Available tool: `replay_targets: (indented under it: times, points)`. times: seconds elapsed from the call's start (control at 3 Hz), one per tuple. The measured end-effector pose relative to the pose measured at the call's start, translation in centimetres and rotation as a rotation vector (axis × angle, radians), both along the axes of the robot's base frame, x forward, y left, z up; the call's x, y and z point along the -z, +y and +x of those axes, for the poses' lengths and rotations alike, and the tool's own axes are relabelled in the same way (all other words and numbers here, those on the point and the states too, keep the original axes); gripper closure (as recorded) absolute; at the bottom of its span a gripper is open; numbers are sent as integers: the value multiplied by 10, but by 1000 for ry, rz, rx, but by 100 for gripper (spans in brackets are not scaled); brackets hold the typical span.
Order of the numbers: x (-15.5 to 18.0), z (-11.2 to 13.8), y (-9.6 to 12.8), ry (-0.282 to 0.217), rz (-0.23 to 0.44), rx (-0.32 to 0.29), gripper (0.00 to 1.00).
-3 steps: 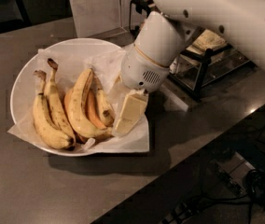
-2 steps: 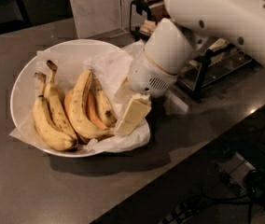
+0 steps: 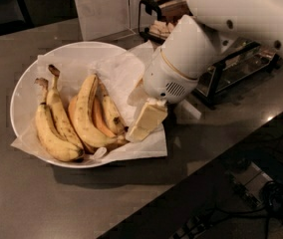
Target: Pick banana from white bowl
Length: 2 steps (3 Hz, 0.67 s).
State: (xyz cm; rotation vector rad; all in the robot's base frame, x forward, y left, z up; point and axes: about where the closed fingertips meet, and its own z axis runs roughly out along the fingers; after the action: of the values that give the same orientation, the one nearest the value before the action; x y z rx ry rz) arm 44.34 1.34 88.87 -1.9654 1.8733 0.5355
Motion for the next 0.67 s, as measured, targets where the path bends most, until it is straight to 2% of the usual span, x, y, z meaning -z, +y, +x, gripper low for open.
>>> replay_targets:
  times: [0.33, 0.67]
  points:
    - [-14, 4, -2, -41, -7, 14, 35]
    - [-24, 15, 3, -56, -18, -6, 35]
